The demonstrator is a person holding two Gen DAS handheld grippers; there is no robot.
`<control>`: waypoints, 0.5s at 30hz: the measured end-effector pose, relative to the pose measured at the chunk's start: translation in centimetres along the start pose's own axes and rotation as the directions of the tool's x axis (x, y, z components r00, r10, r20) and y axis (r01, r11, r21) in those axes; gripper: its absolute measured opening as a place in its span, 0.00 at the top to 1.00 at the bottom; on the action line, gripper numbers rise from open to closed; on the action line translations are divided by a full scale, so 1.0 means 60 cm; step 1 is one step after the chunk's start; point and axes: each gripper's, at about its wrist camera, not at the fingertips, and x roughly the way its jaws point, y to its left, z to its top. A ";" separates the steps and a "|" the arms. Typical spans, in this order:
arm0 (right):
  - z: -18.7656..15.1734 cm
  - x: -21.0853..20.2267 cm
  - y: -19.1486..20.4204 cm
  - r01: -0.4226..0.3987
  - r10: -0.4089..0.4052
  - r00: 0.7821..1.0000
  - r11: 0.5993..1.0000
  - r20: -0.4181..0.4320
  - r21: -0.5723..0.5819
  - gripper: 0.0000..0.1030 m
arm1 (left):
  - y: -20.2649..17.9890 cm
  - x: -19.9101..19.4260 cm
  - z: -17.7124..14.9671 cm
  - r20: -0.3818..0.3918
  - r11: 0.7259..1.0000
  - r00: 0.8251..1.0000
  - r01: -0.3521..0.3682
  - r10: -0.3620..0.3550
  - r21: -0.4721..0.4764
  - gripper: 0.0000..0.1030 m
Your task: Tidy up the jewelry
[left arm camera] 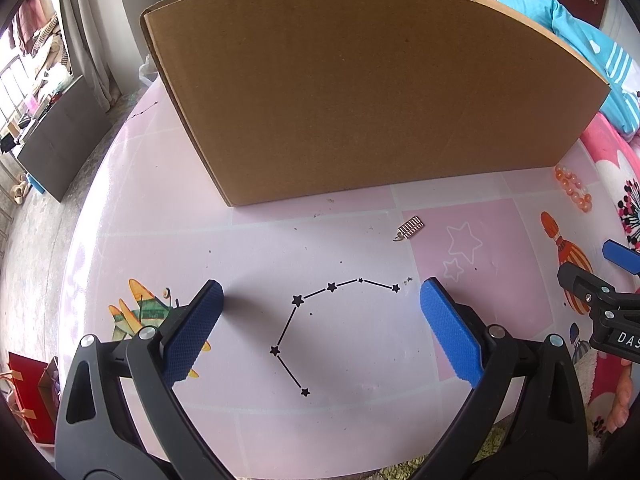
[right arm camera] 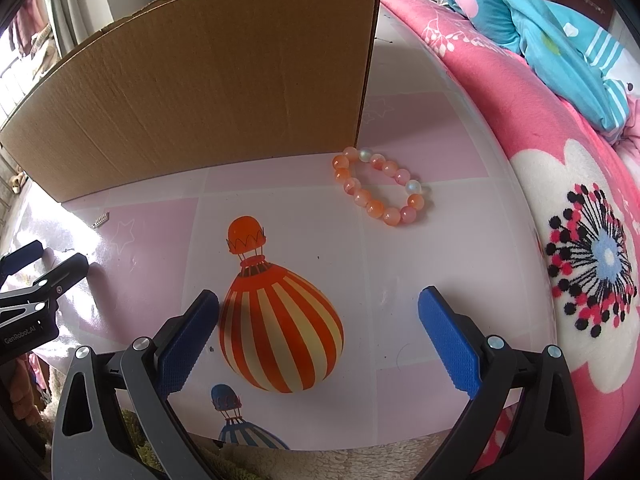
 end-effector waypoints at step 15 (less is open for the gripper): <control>-0.002 -0.001 0.001 0.000 0.000 1.000 1.000 0.006 0.000 0.06 | 0.001 0.000 -0.004 0.007 1.000 1.000 0.009 -0.009 0.012 0.07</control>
